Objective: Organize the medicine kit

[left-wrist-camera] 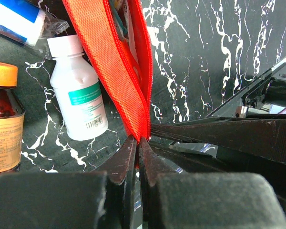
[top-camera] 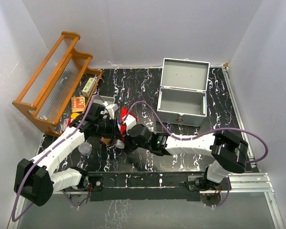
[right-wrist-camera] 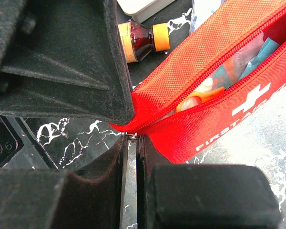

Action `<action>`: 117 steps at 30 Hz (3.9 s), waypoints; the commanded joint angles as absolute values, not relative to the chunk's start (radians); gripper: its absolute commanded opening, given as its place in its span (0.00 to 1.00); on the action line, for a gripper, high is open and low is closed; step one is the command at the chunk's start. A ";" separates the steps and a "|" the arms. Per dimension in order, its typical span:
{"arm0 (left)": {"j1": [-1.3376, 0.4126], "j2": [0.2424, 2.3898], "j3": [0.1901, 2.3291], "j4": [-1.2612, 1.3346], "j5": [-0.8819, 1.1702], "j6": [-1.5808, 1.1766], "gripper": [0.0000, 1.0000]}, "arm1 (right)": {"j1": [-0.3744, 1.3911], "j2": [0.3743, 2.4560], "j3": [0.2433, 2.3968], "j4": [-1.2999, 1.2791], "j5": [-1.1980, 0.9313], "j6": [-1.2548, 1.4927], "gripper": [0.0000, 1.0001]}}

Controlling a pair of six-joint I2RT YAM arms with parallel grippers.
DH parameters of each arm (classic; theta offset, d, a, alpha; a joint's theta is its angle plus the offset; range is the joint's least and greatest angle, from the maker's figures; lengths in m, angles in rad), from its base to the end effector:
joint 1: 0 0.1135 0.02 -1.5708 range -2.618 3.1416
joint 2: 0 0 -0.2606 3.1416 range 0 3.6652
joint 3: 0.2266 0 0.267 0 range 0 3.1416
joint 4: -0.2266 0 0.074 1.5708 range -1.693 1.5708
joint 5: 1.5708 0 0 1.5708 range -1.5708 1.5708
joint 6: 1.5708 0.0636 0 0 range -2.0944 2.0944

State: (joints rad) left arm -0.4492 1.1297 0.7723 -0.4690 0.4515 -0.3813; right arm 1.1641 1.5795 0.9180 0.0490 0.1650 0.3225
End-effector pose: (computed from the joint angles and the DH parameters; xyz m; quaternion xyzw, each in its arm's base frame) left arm 0.2243 -0.1389 0.2178 0.1122 0.9046 -0.3338 0.2402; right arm 0.1584 0.3415 0.1830 -0.3266 0.8227 0.2571 0.3878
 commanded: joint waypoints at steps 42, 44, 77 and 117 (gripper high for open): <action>-0.456 1.138 0.806 -0.485 0.516 -0.357 0.00 | 1.130 1.590 1.069 -0.147 0.608 0.498 0.00; -0.456 1.140 0.807 -0.482 0.523 -0.359 0.00 | 1.121 1.584 1.066 -0.153 0.612 0.512 0.00; -0.456 1.077 0.832 -0.545 0.709 -0.309 0.00 | 0.777 1.672 1.218 -0.064 0.292 0.308 0.00; -0.573 1.007 1.138 -0.822 0.608 0.544 0.00 | 0.752 0.991 0.821 0.017 -0.183 0.232 0.71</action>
State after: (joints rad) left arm -0.5369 1.0103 1.1687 -0.7898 0.6861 0.4969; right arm 0.7525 1.0328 0.8471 -0.0765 -0.1535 0.2424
